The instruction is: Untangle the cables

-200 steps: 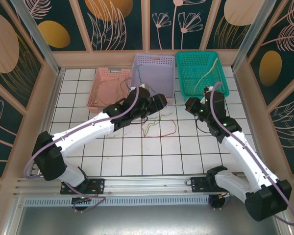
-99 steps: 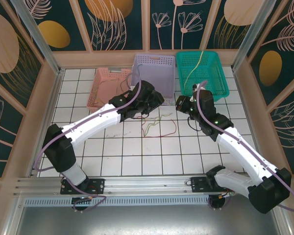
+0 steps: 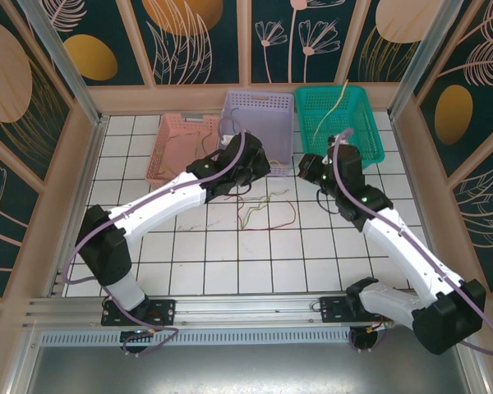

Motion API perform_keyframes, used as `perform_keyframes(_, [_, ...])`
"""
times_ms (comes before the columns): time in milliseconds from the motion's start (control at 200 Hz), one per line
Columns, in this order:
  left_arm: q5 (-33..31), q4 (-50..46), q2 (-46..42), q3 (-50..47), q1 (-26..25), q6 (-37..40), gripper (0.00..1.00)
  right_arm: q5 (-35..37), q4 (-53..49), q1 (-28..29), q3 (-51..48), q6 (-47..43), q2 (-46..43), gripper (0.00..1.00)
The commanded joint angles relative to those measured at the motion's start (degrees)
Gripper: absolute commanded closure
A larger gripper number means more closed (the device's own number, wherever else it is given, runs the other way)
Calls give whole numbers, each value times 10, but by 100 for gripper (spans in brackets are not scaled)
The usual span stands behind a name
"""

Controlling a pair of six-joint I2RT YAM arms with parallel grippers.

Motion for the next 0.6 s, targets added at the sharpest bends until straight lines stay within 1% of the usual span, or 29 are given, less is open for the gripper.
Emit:
perform_keyframes(0, [15, 101, -72, -73, 2, 89, 100, -49, 15, -70, 48, 41, 39, 100])
perform_keyframes(95, [33, 174, -125, -146, -6, 149, 100, -104, 13, -128, 92, 68, 90, 100])
perform_keyframes(170, [32, 244, -176, -215, -13, 174, 100, -152, -14, -164, 143, 92, 143, 100])
perform_keyframes(230, [22, 310, -218, -276, -14, 170, 100, -183, -35, -184, 178, 113, 181, 100])
perform_keyframes(340, [-42, 424, -296, -380, -14, 129, 100, -228, -41, -214, 204, 163, 223, 100])
perform_keyframes(435, [-90, 468, -333, -421, -14, 96, 100, -250, -30, -215, 213, 180, 238, 100])
perform_keyframes(526, [-112, 462, -344, -419, -13, 86, 100, -252, -23, -194, 218, 163, 238, 100])
perform_keyframes(596, [-139, 438, -354, -409, -9, 77, 100, -241, -49, -174, 223, 130, 238, 100])
